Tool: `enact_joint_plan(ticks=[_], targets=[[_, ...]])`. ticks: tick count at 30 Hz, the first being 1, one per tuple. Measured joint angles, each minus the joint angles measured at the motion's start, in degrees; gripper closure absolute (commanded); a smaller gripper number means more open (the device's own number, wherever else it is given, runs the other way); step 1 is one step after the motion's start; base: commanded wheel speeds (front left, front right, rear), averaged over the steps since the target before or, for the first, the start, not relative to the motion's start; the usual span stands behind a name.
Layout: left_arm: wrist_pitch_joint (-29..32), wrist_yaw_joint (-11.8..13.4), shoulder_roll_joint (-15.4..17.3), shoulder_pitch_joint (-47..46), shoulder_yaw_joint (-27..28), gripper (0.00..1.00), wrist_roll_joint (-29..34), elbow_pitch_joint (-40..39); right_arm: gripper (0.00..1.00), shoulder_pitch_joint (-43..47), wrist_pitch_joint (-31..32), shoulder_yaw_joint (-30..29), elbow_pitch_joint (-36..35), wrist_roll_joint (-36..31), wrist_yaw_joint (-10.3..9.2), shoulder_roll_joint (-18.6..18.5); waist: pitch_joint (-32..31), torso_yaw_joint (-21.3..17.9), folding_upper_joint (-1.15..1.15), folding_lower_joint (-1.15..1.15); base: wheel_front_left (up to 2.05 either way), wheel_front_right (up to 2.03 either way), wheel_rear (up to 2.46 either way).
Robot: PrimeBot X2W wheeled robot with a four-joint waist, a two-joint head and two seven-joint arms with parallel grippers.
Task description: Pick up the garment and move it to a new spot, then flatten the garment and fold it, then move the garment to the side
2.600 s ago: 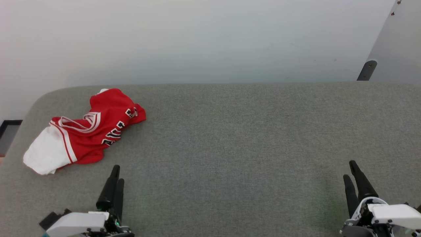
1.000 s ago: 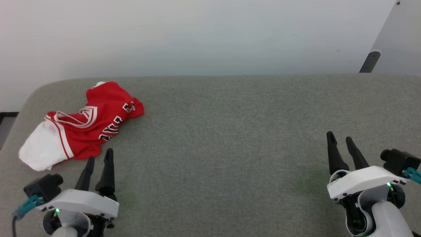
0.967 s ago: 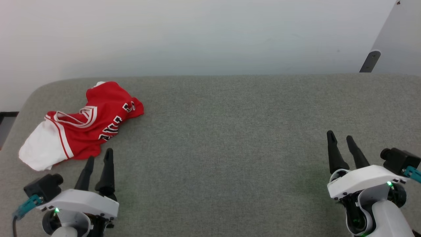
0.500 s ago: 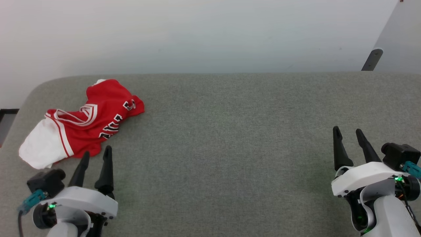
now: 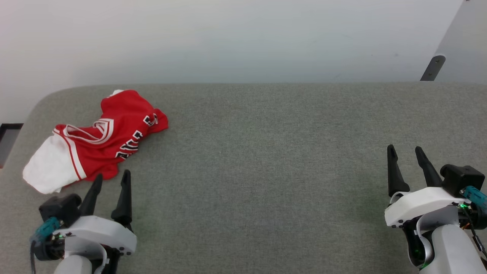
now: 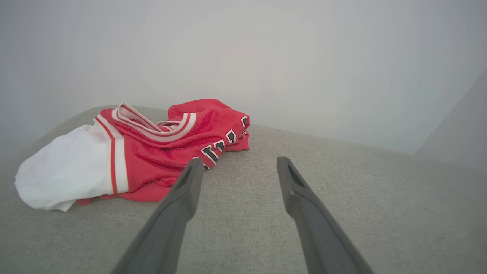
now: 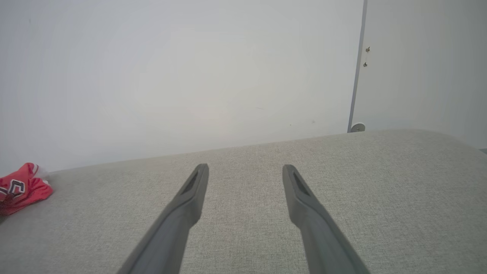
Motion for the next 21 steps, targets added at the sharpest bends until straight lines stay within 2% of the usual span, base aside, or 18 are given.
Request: enact_joint_plan(ticks=[7,21], targets=[[-0.9,-0.1,0.7,-0.9,-0.5,0.00,2.5,1.8,0.00,-0.6,-0.9,-0.3,1.8,-2.6,0.01,0.0,0.2,0.3,0.00,0.00,0.00,0.00,0.00],[-2.5,-0.1,2.2,-2.6,-1.5,0.00,5.1,2.6,0.00,-1.0,-2.4,-1.5,0.5,-6.8,0.07,0.0,1.5,0.7,0.00,0.00,0.00,0.00,0.00]])
